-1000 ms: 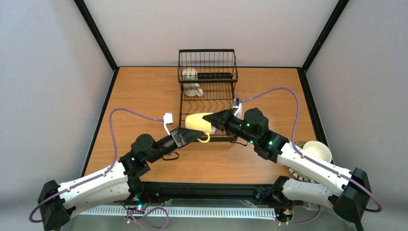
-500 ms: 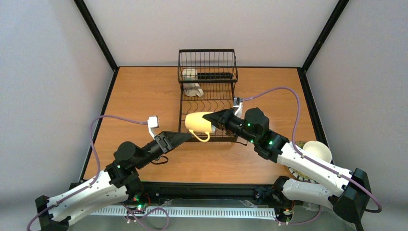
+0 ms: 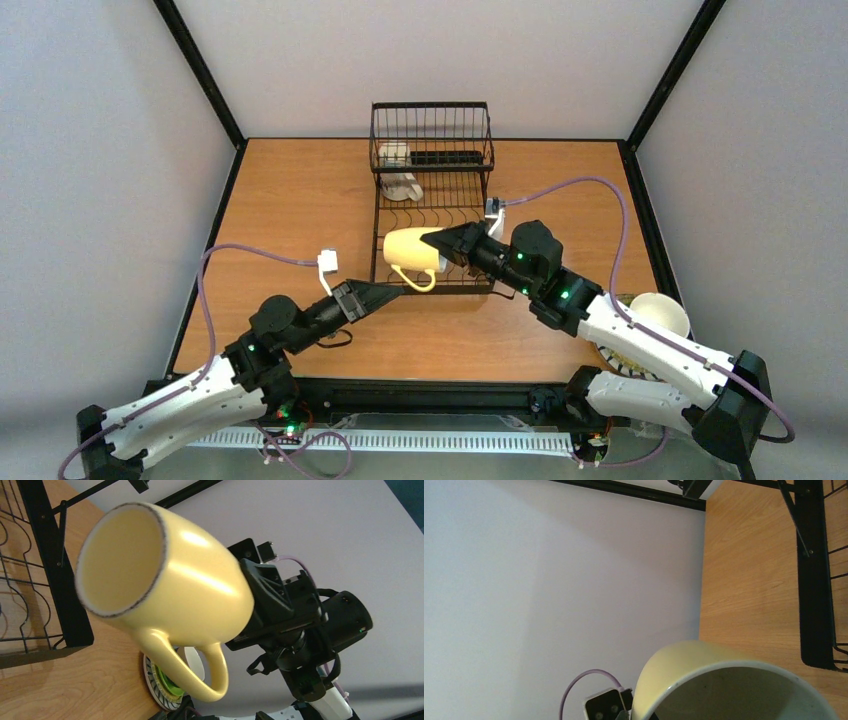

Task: Load the mixed dishes into the dish rack
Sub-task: Pass from the right arm to the left

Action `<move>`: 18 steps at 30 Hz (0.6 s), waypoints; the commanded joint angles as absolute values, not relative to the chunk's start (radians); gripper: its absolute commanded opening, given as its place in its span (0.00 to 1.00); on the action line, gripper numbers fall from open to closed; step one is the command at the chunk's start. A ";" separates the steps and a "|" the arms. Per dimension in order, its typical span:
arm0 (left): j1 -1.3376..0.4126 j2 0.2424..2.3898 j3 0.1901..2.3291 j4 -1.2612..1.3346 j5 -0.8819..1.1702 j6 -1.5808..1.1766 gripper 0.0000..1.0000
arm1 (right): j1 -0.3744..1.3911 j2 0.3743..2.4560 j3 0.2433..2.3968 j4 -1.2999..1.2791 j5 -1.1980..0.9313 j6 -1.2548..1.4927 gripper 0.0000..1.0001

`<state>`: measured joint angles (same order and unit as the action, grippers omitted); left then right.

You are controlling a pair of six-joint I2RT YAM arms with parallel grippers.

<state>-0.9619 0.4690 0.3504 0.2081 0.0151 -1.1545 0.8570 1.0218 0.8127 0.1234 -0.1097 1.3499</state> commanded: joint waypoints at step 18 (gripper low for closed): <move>-0.974 0.677 0.434 0.339 -0.040 -1.104 1.00 | 0.853 1.014 0.827 0.266 -0.181 1.398 0.02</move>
<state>-0.9627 0.6476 0.3763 0.2844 -0.0273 -1.1469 0.8474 1.0348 0.8181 0.1368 -0.1448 1.3582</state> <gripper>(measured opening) 0.997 0.078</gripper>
